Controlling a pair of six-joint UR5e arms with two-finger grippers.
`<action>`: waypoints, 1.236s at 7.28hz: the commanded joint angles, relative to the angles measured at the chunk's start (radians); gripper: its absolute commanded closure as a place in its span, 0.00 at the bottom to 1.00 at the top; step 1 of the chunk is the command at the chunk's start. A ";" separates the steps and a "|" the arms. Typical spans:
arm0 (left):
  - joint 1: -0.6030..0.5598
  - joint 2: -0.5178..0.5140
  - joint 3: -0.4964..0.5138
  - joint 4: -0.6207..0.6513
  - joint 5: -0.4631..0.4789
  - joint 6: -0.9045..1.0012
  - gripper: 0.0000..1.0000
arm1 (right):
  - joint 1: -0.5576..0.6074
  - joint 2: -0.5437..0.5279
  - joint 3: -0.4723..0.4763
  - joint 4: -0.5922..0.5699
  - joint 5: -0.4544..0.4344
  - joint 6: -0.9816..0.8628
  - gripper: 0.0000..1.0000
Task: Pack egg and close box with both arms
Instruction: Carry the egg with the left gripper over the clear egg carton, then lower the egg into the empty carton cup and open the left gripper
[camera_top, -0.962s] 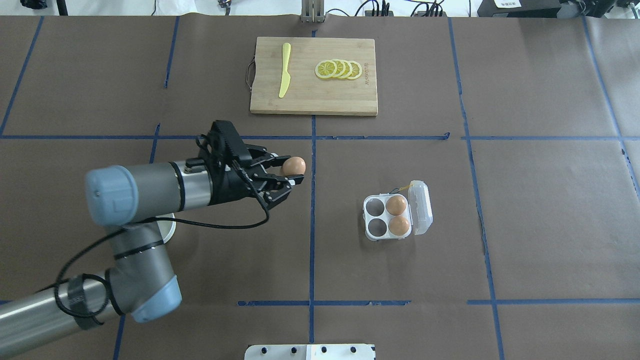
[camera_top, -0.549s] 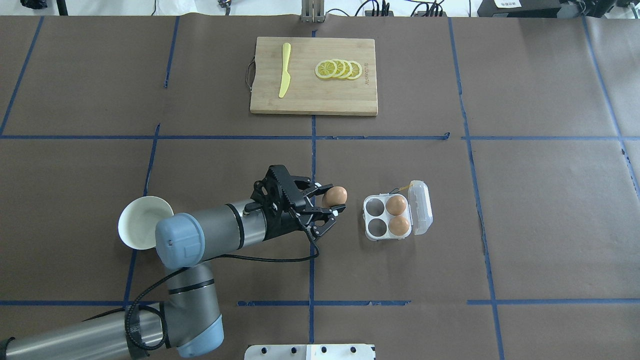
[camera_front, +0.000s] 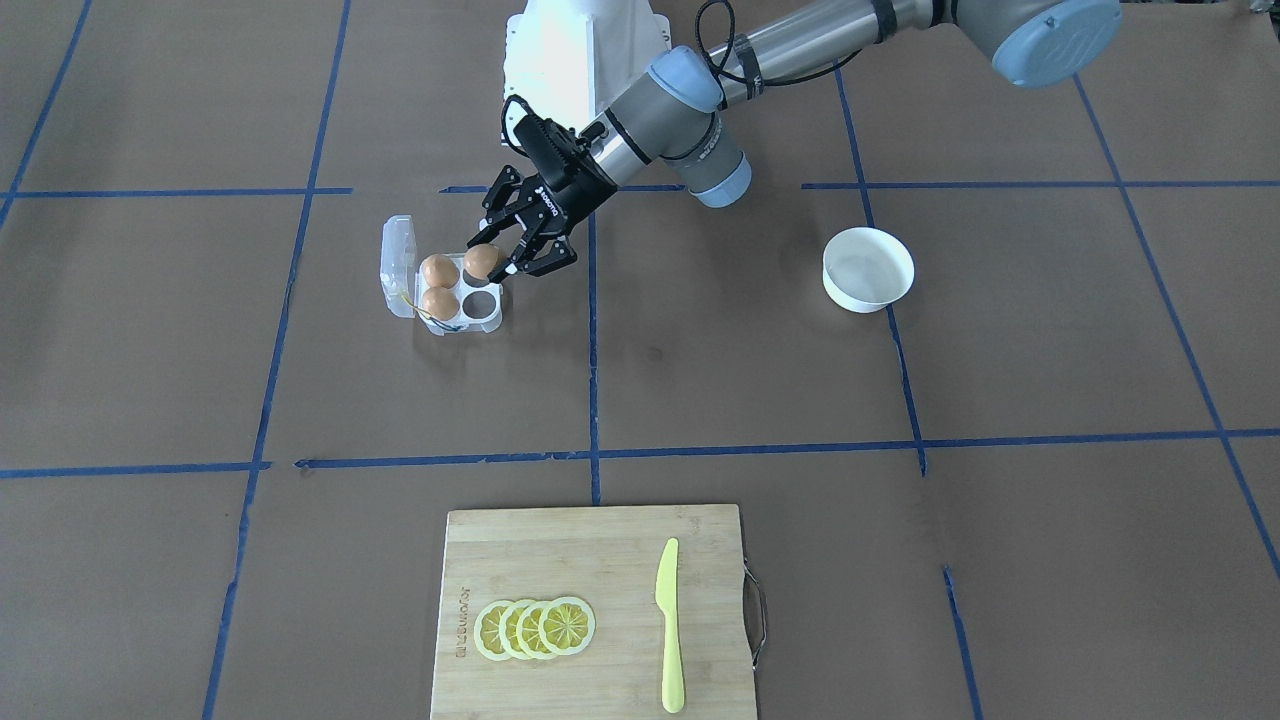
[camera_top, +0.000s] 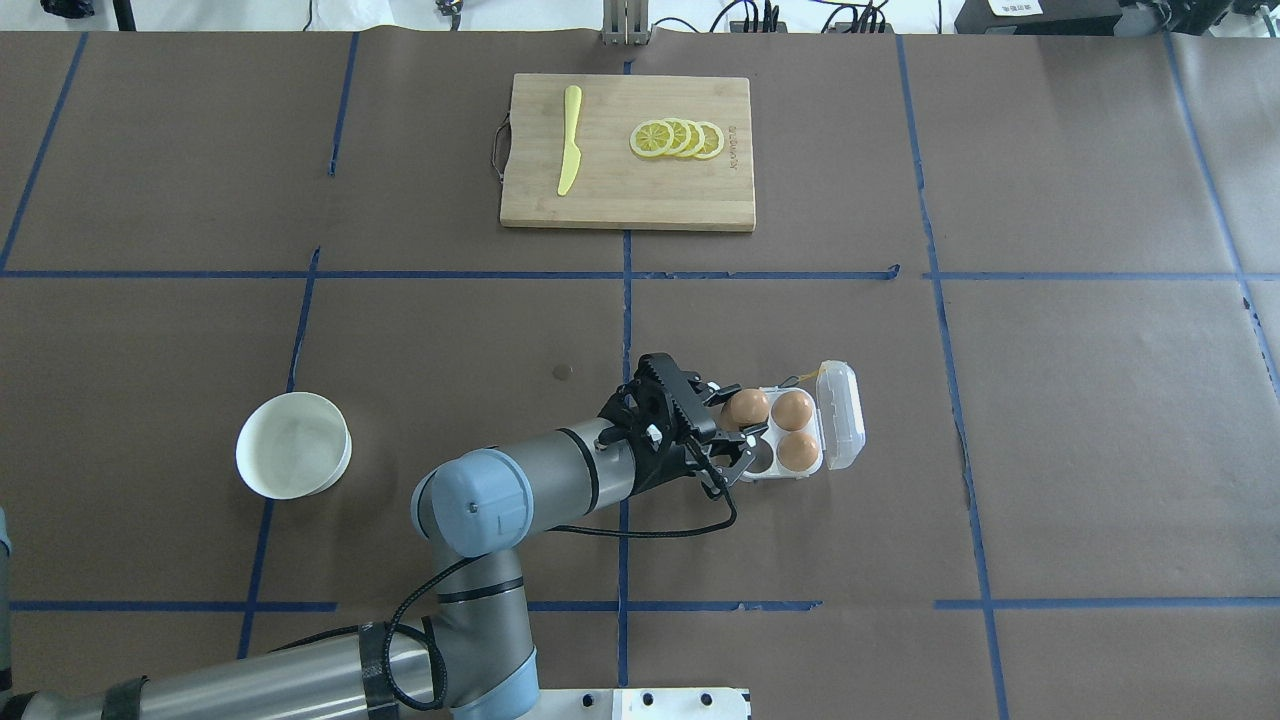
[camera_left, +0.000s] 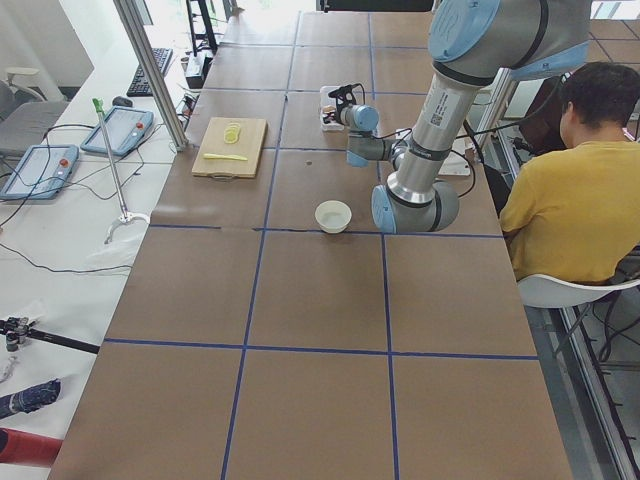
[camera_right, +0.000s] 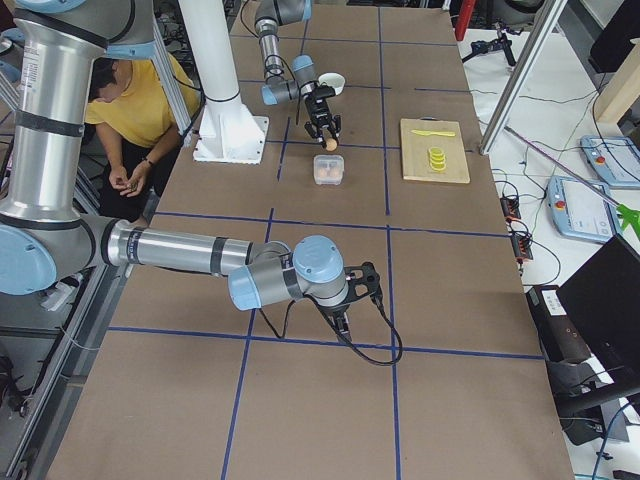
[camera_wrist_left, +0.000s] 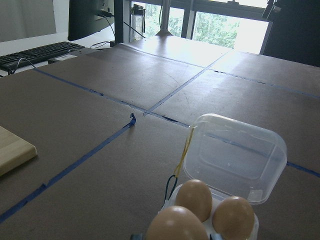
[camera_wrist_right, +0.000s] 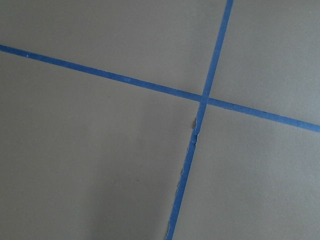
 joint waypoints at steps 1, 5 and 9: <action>0.008 -0.040 0.051 0.000 0.000 0.003 0.78 | -0.001 0.002 0.000 0.000 0.000 0.000 0.00; 0.020 -0.042 0.051 0.000 -0.005 0.005 0.48 | -0.001 0.003 -0.002 0.000 -0.002 0.000 0.00; 0.020 -0.040 0.043 0.000 -0.006 0.005 0.02 | -0.001 0.003 -0.002 0.000 0.000 0.002 0.00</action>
